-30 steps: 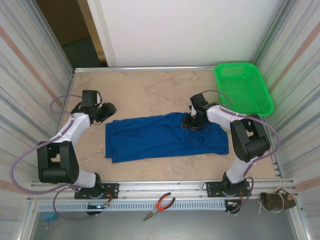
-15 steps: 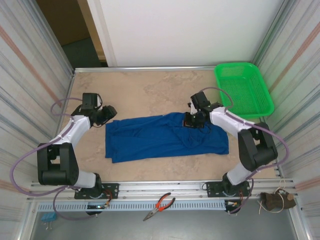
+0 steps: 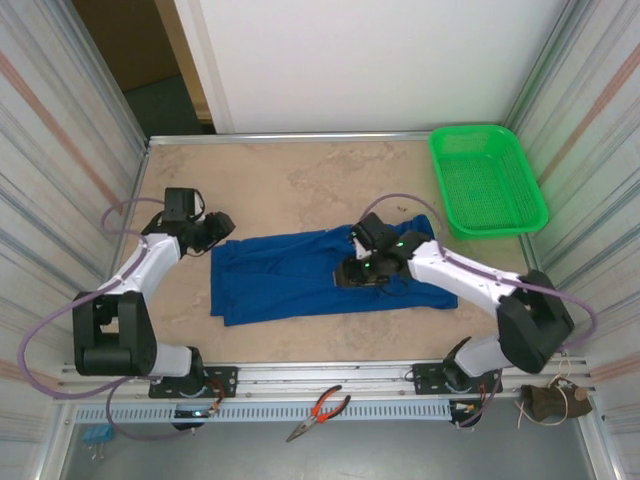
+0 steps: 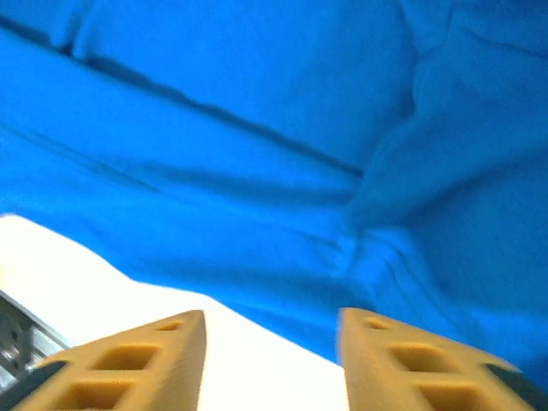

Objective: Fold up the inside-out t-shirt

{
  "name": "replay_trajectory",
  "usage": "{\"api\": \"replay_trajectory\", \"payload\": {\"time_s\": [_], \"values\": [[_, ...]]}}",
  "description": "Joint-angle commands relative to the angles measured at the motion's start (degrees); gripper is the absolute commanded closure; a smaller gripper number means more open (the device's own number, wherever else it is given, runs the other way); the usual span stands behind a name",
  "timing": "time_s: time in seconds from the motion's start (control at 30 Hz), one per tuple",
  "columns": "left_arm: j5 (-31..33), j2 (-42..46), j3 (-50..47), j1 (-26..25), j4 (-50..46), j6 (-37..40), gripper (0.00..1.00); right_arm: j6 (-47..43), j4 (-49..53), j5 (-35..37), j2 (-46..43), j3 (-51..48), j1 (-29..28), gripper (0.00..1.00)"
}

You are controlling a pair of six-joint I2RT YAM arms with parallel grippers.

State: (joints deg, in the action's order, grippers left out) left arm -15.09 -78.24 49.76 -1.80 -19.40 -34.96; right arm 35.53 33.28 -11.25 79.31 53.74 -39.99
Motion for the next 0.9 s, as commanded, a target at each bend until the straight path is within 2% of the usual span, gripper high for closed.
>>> {"api": "replay_trajectory", "payload": {"time_s": [0.0,0.07,0.17,0.3,0.43,0.57,0.73,0.87], "values": [[-1.30,2.71,-1.36,-2.38,-0.29,-1.35,0.55,-0.91,4.92,4.89,-6.47,0.32,9.90,0.41],[-0.70,2.84,-2.96,-5.20,1.15,-2.64,0.55,-3.01,3.98,2.39,-6.14,0.27,18.08,0.39],[-0.01,0.78,-6.10,-8.58,5.31,-5.58,0.55,-4.98,1.11,-0.82,-1.14,1.30,23.40,0.41],[0.43,-4.89,-8.27,-11.29,10.10,-8.36,0.55,-3.47,-4.01,-4.44,5.02,0.56,23.26,0.48],[2.36,-9.75,-7.29,-12.04,10.80,-7.63,0.55,0.46,-10.06,-5.42,7.70,-3.79,22.50,0.50],[4.01,-13.10,-5.72,-10.99,10.28,-5.85,0.55,3.19,-13.04,-3.40,8.49,-8.95,22.99,0.49],[4.82,-18.00,-1.58,-7.74,8.61,-2.75,0.55,5.86,-12.45,-0.20,6.74,-13.37,26.24,0.48],[5.19,-21.21,2.92,-5.95,6.65,0.16,0.55,7.40,-10.39,-1.58,1.29,-14.06,26.47,0.48]]}}
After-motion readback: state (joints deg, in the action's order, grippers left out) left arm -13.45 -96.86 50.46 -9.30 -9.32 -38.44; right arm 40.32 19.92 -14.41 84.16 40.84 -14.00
